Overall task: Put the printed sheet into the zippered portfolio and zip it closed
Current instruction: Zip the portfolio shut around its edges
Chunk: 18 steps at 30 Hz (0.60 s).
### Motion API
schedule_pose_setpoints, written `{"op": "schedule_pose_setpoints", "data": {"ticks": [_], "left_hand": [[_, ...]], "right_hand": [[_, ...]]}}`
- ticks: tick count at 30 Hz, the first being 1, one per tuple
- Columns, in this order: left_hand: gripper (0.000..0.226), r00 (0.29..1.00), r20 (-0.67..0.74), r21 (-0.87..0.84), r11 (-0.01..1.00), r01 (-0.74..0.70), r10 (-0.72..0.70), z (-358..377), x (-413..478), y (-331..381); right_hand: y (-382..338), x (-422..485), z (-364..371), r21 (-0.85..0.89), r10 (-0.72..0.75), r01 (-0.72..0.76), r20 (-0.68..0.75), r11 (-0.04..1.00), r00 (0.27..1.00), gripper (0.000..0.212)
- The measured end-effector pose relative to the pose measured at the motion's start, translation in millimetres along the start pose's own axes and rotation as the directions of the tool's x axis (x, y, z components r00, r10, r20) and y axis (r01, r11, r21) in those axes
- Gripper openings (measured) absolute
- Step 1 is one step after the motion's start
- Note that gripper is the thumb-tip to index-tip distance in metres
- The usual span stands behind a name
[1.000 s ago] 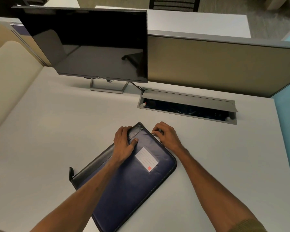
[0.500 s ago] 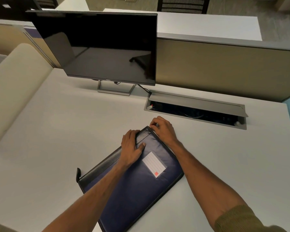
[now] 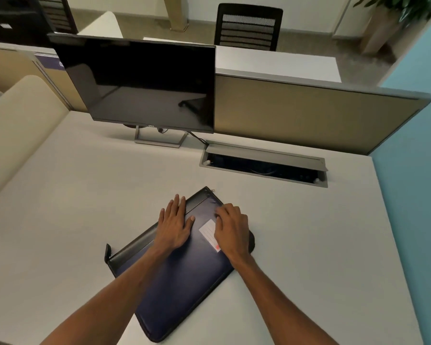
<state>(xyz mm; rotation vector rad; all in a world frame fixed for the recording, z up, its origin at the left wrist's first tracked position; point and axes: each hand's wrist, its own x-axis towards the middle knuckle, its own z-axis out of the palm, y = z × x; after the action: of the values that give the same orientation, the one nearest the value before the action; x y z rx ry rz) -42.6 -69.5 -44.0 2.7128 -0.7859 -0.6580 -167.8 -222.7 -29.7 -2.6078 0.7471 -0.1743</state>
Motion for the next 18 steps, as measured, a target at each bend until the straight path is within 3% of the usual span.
{"op": "schedule_pose_setpoints", "data": {"ticks": [2, 4, 6, 9, 18], "left_hand": [[0.071, 0.998, -0.034, -0.002, 0.998, 0.059, -0.059, -5.7, -13.6, -6.0], [0.066, 0.990, -0.064, -0.012, 0.993, 0.121, -0.122, -10.3, -28.7, -14.7], [0.060, 0.984, -0.071, -0.010, 0.986, 0.165, -0.165, -12.2, -43.5, -24.9], [0.057, 0.983, -0.034, 0.011, 0.983, 0.183, -0.183, -16.3, -57.3, -32.4], [0.045, 0.993, 0.035, 0.045, 0.992, 0.114, -0.116, -22.5, -74.2, -33.2]], "right_hand": [[-9.9, -33.2, 2.8, -0.080, 0.015, -0.013, 0.019, 0.997, 1.000, 0.030], [-12.1, -63.4, 6.3, -0.101, 0.124, -0.121, 0.027, 0.988, 0.992, 0.034], [-7.5, -89.0, 8.6, -0.092, 0.284, -0.274, 0.127, 0.957, 0.950, 0.050], [2.2, -113.2, 12.4, -0.127, 0.365, -0.344, 0.227, 0.930, 0.903, 0.069], [-5.8, -104.6, -11.8, 0.066, 0.506, -0.523, 0.180, 0.849, 0.844, 0.059]]}}
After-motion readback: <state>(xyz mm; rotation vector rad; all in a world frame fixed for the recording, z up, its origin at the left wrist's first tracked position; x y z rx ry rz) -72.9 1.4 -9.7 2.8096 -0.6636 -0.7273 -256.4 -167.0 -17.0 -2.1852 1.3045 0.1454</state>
